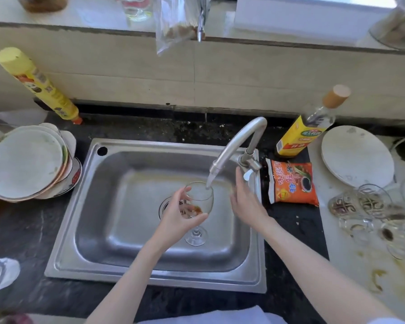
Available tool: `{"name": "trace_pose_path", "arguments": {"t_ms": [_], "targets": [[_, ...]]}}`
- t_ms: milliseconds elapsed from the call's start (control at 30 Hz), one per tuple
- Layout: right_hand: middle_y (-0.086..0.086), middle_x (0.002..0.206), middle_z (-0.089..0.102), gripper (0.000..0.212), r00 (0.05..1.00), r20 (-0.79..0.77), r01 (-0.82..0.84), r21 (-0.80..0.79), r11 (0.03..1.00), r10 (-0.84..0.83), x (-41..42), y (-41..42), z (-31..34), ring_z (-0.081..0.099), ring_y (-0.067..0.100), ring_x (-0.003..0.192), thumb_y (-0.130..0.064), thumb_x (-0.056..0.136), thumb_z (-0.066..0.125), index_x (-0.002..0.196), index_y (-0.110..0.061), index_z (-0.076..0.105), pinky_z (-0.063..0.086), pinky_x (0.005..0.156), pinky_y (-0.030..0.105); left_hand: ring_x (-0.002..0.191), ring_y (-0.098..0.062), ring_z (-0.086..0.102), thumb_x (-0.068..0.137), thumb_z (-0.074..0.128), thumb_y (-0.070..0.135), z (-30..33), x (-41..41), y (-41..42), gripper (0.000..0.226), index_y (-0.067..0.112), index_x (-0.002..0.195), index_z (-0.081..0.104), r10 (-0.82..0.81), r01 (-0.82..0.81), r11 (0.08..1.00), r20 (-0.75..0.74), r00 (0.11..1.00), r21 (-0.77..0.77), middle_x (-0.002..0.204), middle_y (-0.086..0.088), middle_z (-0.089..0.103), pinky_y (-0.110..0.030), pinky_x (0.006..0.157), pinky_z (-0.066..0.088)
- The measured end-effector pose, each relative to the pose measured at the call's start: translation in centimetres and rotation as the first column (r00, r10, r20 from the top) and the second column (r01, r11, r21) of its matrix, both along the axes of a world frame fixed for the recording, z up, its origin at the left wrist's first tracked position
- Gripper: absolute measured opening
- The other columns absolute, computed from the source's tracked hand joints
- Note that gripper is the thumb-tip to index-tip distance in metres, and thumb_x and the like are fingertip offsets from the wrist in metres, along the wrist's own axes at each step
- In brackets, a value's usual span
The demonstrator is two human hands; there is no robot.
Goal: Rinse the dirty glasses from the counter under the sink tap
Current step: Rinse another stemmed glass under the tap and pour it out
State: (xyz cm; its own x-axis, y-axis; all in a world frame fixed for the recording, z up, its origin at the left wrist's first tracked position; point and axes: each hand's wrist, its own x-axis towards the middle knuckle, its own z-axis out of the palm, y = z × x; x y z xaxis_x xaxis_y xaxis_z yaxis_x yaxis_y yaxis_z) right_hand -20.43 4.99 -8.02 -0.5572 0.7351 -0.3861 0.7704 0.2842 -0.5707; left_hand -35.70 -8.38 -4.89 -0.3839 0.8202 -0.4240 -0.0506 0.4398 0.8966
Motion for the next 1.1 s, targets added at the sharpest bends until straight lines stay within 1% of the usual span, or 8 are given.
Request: {"name": "trace_pose_path", "arguments": {"t_ms": [133, 233, 367, 533, 800, 900, 967, 1100], "targets": [[0.014, 0.158, -0.004, 0.061, 0.952, 0.278, -0.157, 0.083, 0.984, 0.128, 0.6, -2.7, -4.0, 0.011, 0.032, 0.144, -0.017, 0.098, 0.037, 0.150, -0.011, 0.005, 0.015, 0.117, 0.040, 0.100, -0.019, 0.059, 0.066, 0.082, 0.019, 0.1, -0.5, -0.1, 0.071, 0.032, 0.122, 0.041, -0.019, 0.019, 1.000, -0.037, 0.999, -0.006, 0.107, 0.001, 0.047, -0.036, 0.088, 0.053], [0.013, 0.157, 0.013, 0.051, 0.974, 0.191, -0.165, 0.206, 0.965, 0.125, 1.1, -2.4, -3.5, 0.018, 0.029, 0.143, -0.014, 0.097, 0.038, 0.146, -0.006, 0.025, 0.007, 0.118, 0.035, 0.104, -0.018, 0.059, 0.052, 0.079, 0.043, 0.0, -0.9, -0.3, 0.081, 0.034, 0.123, 0.041, -0.026, 0.024, 0.999, -0.073, 0.997, -0.032, 0.109, 0.001, 0.048, -0.039, 0.090, 0.052], [0.022, 0.134, 0.050, 0.047, 0.988, 0.121, -0.146, 0.516, 0.844, 0.097, 1.6, 0.1, -2.1, 0.046, 0.033, 0.129, -0.003, 0.081, 0.064, 0.126, 0.006, 0.053, 0.022, 0.111, 0.044, 0.111, -0.017, 0.055, 0.051, 0.077, 0.050, -0.7, -0.7, 0.0, 0.083, 0.036, 0.125, 0.041, -0.052, 0.047, 0.997, -0.098, 0.994, -0.058, 0.117, 0.006, 0.050, -0.042, 0.096, 0.047], [0.013, 0.158, 0.001, 0.066, 0.932, 0.355, -0.213, 0.360, 0.908, 0.077, 2.0, 1.2, -1.9, -0.002, 0.023, 0.146, -0.027, 0.099, 0.036, 0.149, -0.002, 0.002, -0.002, 0.117, 0.035, 0.114, -0.015, 0.053, 0.052, 0.078, 0.049, -0.7, -0.1, 0.5, 0.080, 0.040, 0.123, 0.041, -0.077, 0.071, 0.995, -0.101, 0.992, -0.065, 0.120, 0.007, 0.052, -0.042, 0.097, 0.046], [0.010, 0.157, -0.016, 0.068, 0.745, 0.659, -0.381, 0.295, 0.876, 0.102, 1.1, 1.2, -1.6, -0.015, 0.023, 0.144, -0.032, 0.101, 0.027, 0.146, -0.004, -0.015, -0.012, 0.114, 0.041, 0.107, -0.013, 0.057, 0.051, 0.077, 0.048, -0.2, 0.3, 1.4, 0.079, 0.040, 0.121, 0.042, -0.082, 0.077, 0.996, -0.120, 0.989, -0.043, 0.120, 0.008, 0.052, -0.039, 0.093, 0.049], [0.008, 0.158, -0.009, 0.068, 0.819, 0.556, -0.318, 0.238, 0.918, 0.140, 1.1, 1.3, -0.4, -0.013, 0.023, 0.145, -0.036, 0.099, 0.031, 0.149, -0.007, -0.006, -0.006, 0.116, 0.042, 0.104, -0.012, 0.058, 0.051, 0.076, 0.049, 0.3, 0.5, 1.4, 0.077, 0.040, 0.120, 0.043, -0.083, 0.080, 0.996, -0.126, 0.989, -0.025, 0.120, 0.008, 0.053, -0.036, 0.087, 0.051], [0.004, 0.159, 0.005, 0.059, 0.948, 0.284, -0.189, 0.150, 0.971, 0.141, 1.4, 1.1, 0.5, 0.000, 0.021, 0.146, -0.035, 0.099, 0.036, 0.149, -0.011, 0.015, 0.005, 0.117, 0.038, 0.104, -0.014, 0.058, 0.054, 0.078, 0.046, 0.4, 0.6, 1.4, 0.076, 0.040, 0.121, 0.043, -0.072, 0.070, 0.997, -0.119, 0.990, -0.020, 0.119, 0.009, 0.052, -0.034, 0.083, 0.052], [-0.002, 0.137, 0.050, 0.034, 0.933, -0.283, 0.077, -0.448, 0.891, -0.223, 1.2, -1.6, 3.1, 0.045, 0.015, 0.128, -0.033, 0.098, 0.044, 0.130, -0.024, 0.051, 0.035, 0.109, 0.031, 0.100, -0.009, 0.061, 0.069, 0.081, 0.022, 0.8, 0.9, 1.7, 0.070, 0.029, 0.127, 0.041, -0.047, 0.048, 0.999, -0.097, 0.994, 0.007, 0.119, 0.011, 0.053, -0.019, 0.077, 0.050]]}}
